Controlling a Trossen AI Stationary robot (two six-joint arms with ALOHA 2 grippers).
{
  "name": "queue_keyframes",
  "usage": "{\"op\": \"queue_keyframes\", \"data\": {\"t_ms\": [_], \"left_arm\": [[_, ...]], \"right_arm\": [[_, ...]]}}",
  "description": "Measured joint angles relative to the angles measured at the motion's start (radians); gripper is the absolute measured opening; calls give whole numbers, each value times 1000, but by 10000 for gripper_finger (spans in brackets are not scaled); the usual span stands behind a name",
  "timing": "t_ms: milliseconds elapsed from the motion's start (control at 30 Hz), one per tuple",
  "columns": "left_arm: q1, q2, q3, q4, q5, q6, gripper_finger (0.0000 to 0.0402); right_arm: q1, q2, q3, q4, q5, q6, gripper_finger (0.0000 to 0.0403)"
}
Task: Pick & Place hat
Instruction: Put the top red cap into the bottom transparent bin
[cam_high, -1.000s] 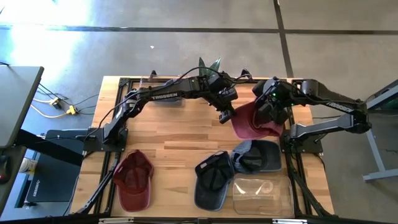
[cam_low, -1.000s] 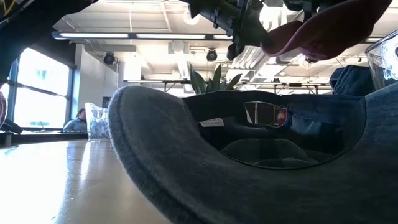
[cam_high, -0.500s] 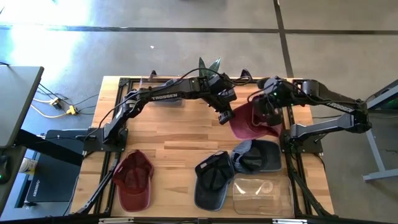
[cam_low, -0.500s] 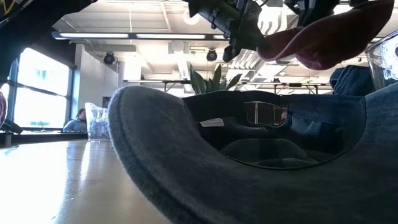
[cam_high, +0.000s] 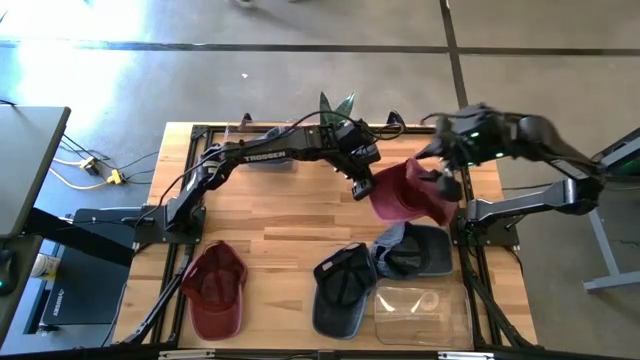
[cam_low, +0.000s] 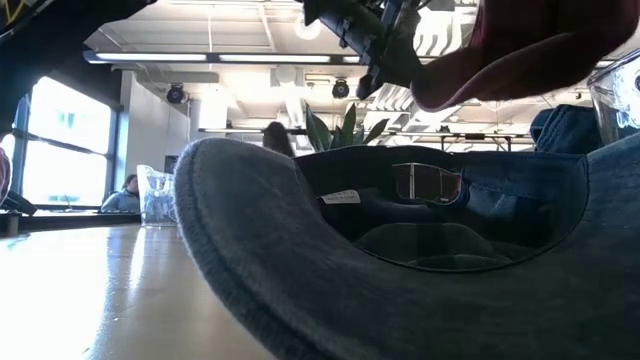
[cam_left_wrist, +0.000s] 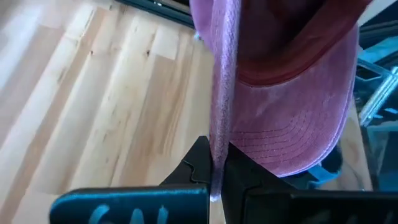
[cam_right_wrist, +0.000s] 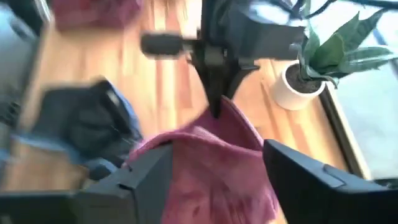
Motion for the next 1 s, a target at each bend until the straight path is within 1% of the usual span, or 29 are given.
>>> {"op": "queue_keyframes", "data": {"t_ms": [100, 200, 300, 400, 500, 567, 667, 833, 900, 1000], "left_arm": [[10, 0, 0, 16, 4, 5, 0], [24, 0, 0, 49, 19, 3, 0], [37, 0, 0, 91, 65, -3, 0], [44, 0, 0, 91, 94, -5, 0], [44, 0, 0, 91, 110, 6, 0], [44, 0, 0, 86, 110, 18, 0], [44, 0, 0, 77, 110, 22, 0], [44, 0, 0, 79, 109, 5, 0], [44, 0, 0, 79, 108, 6, 0], [44, 0, 0, 71, 99, 8, 0]], "right_arm": [[0, -1, 101, -89, -12, 121, 266], [1, -4, 162, -165, -2, 214, 269], [1, -5, 172, -188, 62, 304, 267], [0, -1, 145, -221, 73, 349, 259], [-1, 3, 92, -269, 51, 413, 243], [-15, 4, 60, -298, 20, 453, 225], [-49, 0, -9, -313, -63, 499, 191], [-72, 4, -194, -253, -155, 469, 135], [-72, 2, -272, -225, -165, 466, 112], [-72, -2, -367, -117, -193, 474, 72]]}}
